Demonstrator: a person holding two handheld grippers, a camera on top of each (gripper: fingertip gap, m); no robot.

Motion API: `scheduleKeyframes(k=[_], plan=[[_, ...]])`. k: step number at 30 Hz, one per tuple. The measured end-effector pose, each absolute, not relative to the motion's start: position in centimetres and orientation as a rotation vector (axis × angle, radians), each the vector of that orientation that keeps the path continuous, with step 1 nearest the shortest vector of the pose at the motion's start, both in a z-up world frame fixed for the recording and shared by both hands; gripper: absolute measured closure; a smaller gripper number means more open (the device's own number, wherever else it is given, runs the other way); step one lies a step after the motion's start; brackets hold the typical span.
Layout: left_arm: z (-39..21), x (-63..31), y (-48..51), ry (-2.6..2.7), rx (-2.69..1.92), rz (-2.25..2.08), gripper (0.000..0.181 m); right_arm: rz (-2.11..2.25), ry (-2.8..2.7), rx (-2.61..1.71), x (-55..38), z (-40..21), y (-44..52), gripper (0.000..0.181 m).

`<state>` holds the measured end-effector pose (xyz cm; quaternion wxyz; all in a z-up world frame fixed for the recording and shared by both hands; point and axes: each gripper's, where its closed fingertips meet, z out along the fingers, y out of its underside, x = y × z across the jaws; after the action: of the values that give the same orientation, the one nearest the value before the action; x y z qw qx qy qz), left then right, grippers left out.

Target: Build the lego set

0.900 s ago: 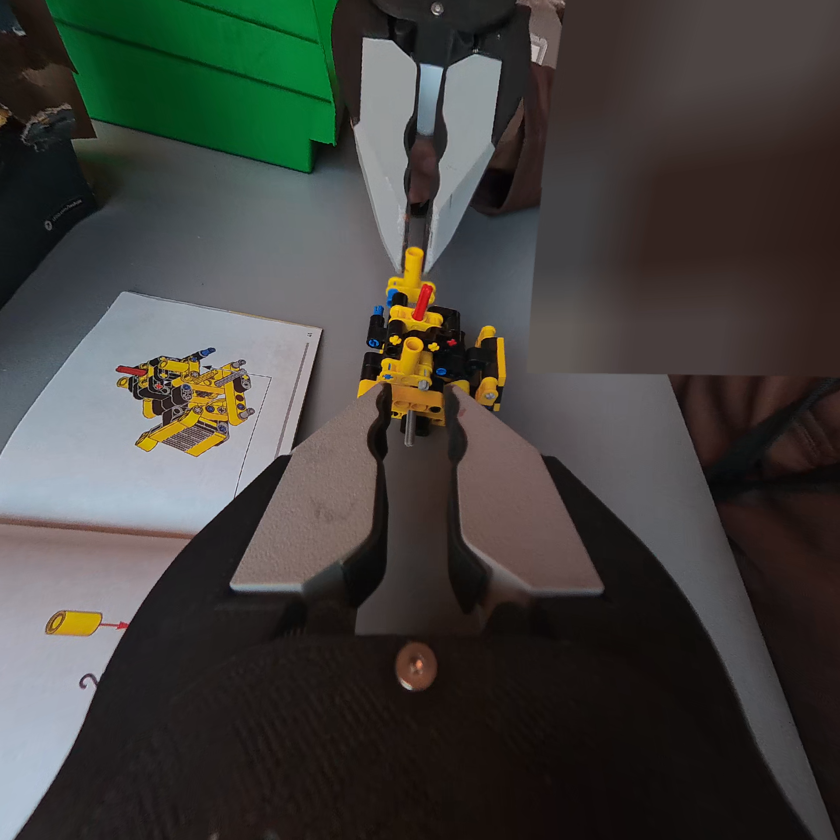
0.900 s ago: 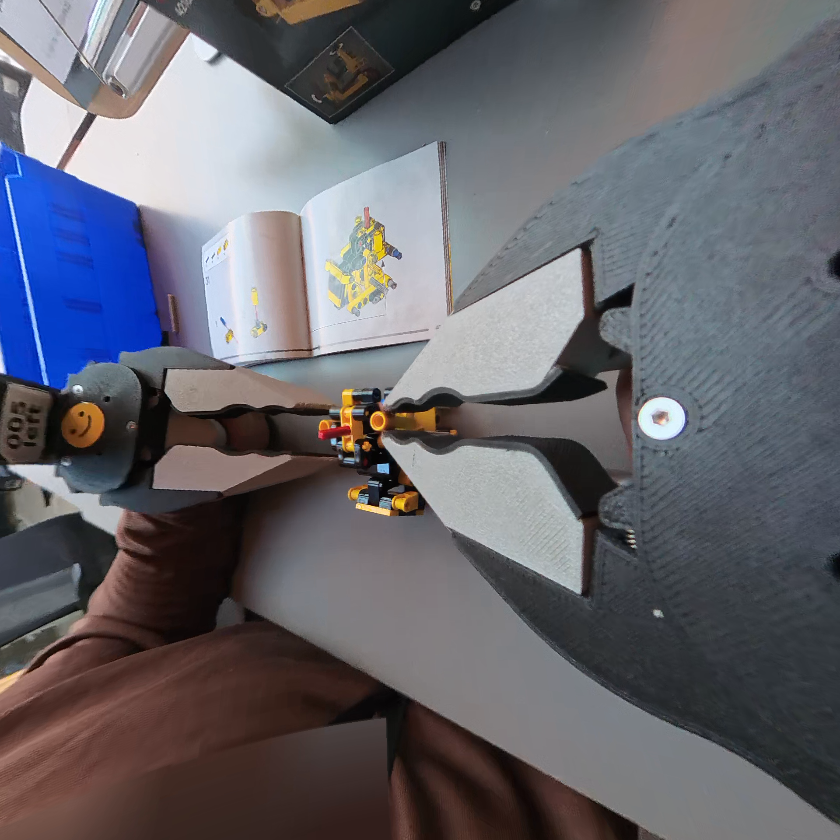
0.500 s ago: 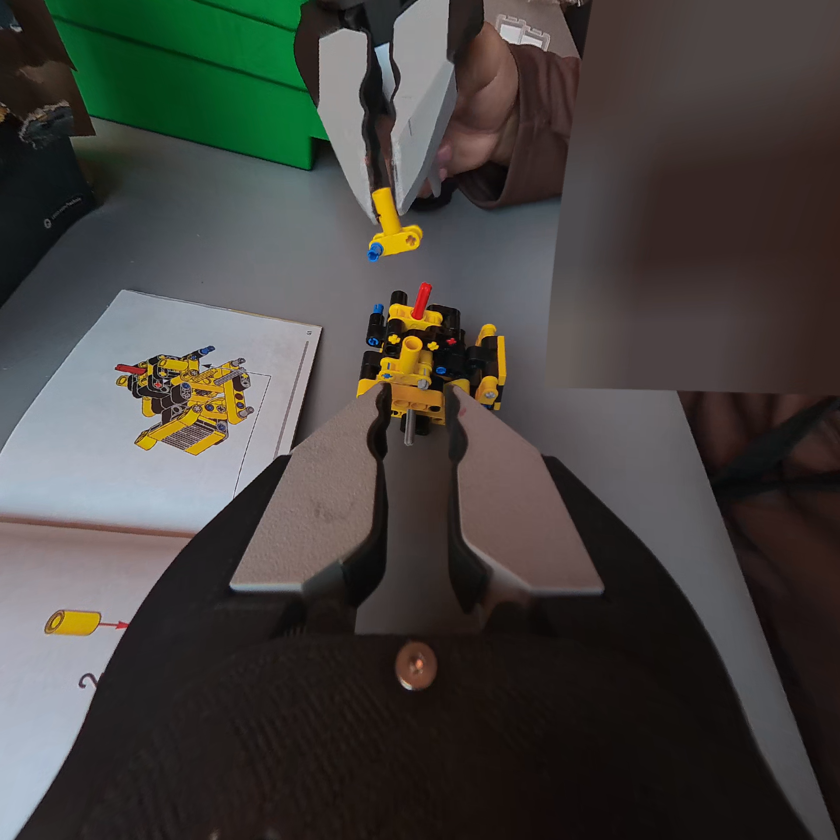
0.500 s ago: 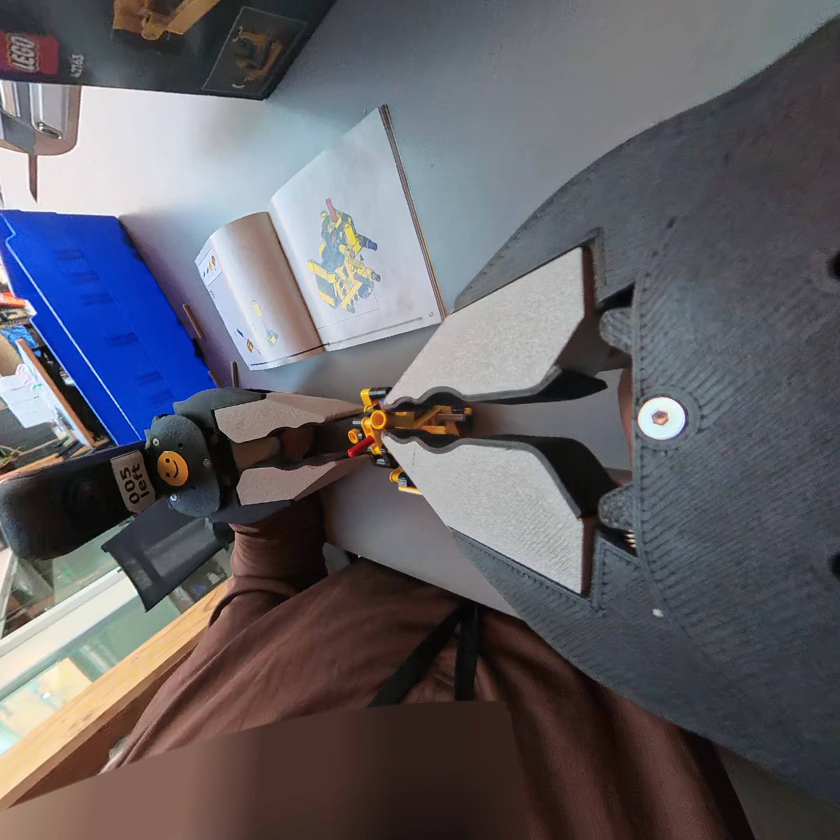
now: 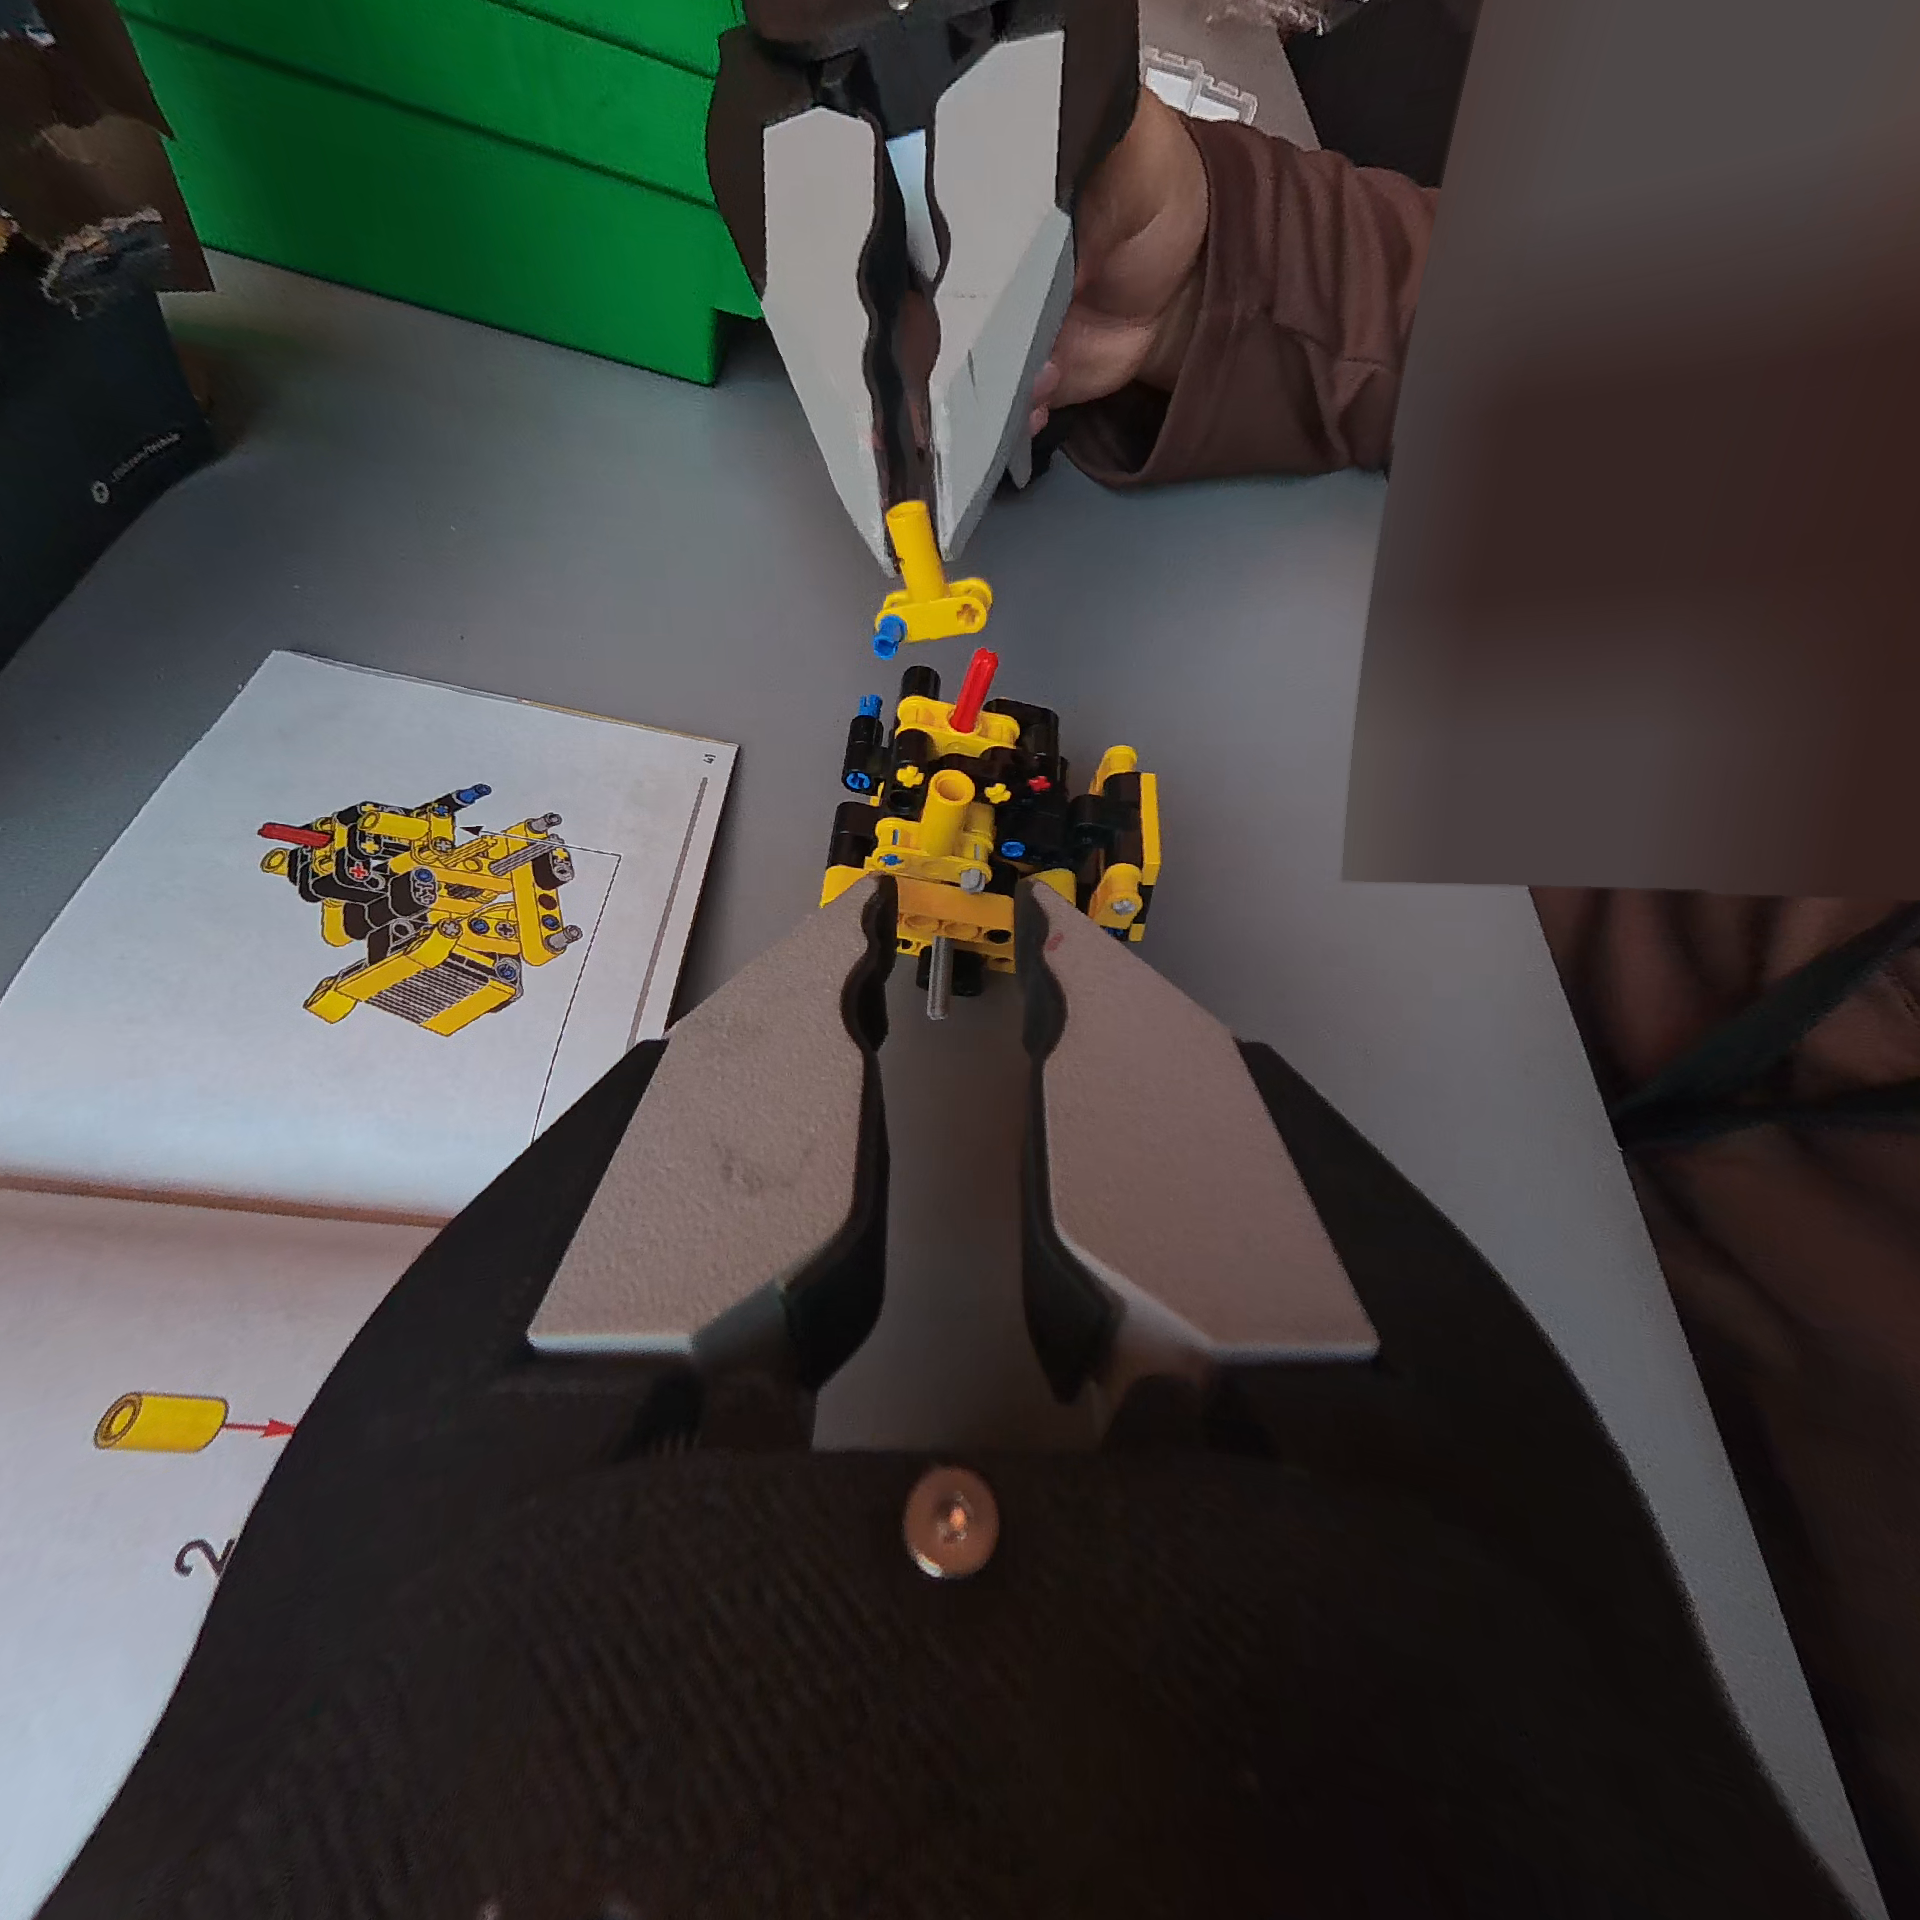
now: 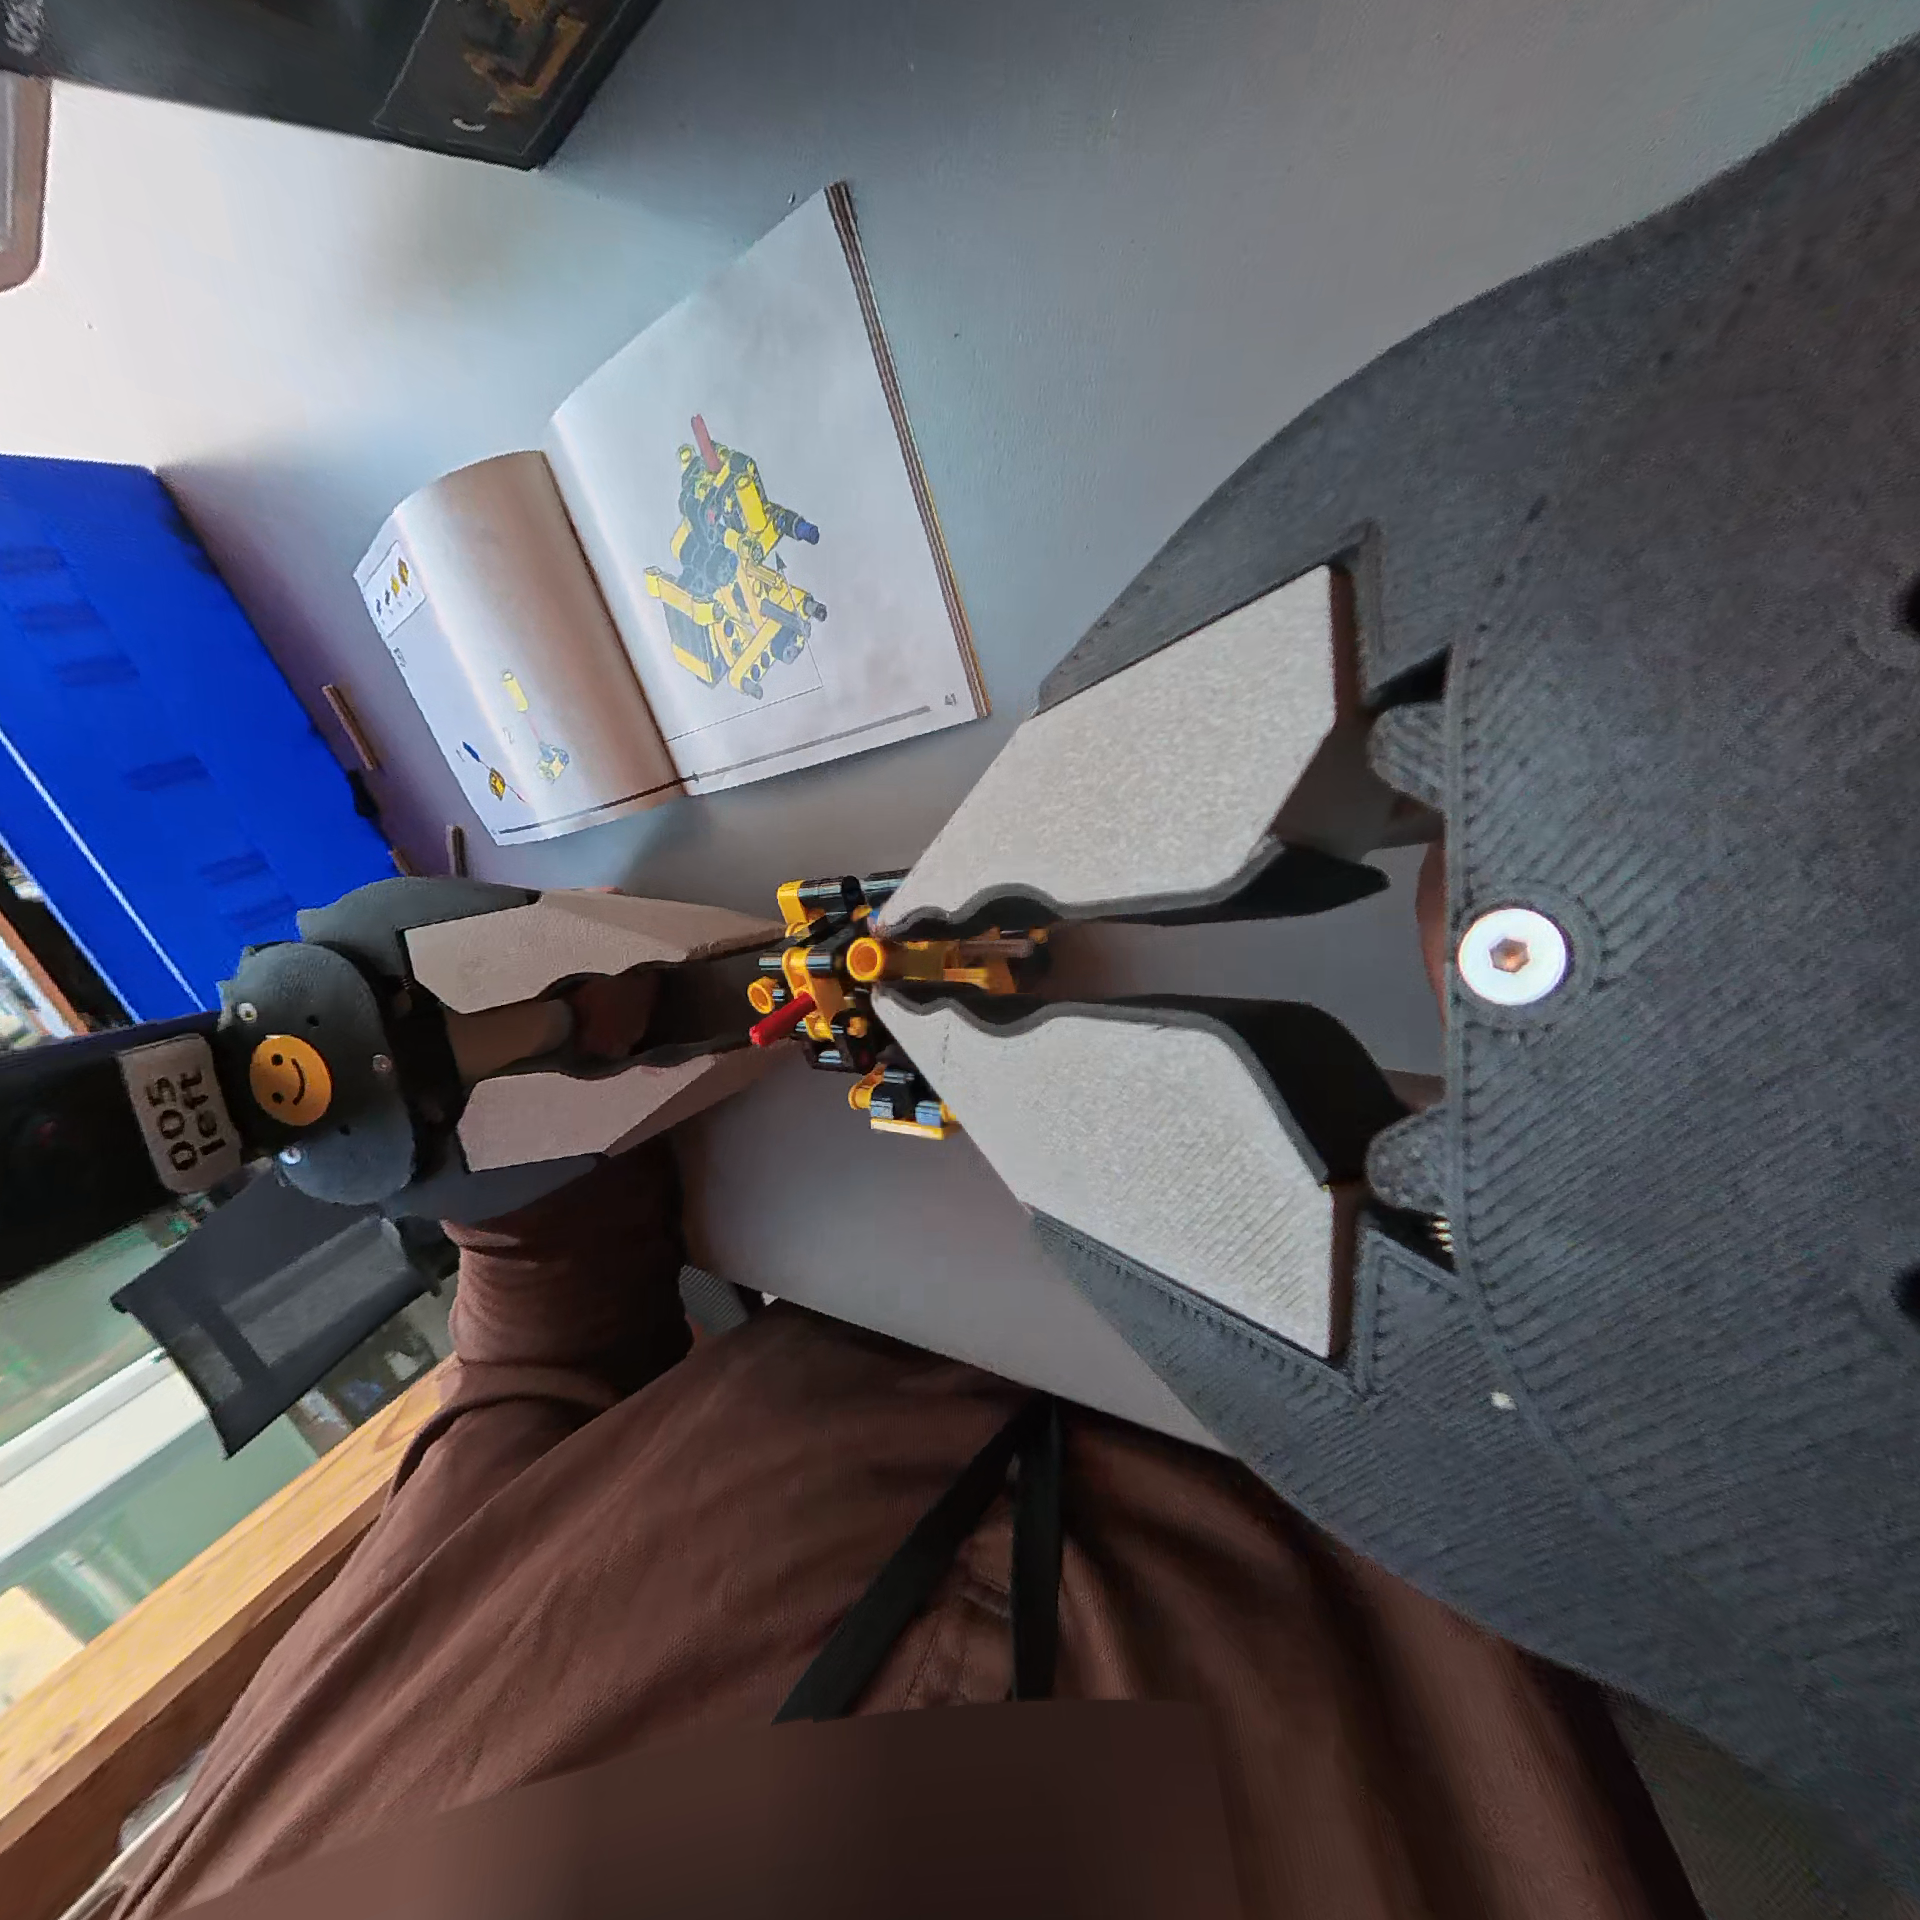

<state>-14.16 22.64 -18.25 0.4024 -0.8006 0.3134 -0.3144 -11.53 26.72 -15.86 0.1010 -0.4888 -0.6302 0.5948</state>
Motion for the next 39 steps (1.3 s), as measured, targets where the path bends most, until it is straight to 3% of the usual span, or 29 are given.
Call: scheduleKeyframes(k=[7, 39], plan=[[-18.2, -13.9, 22.5, 0.809, -2.016, -0.79, 0.162, 1.465, -2.039, -1.323, -11.6, -17.8, 25.3, 0.178], [-18.2, -13.4, 22.4, 0.807, -2.019, -0.807, 0.164, 1.487, -2.013, -1.248, -11.8, -17.1, 25.2, 0.178]])
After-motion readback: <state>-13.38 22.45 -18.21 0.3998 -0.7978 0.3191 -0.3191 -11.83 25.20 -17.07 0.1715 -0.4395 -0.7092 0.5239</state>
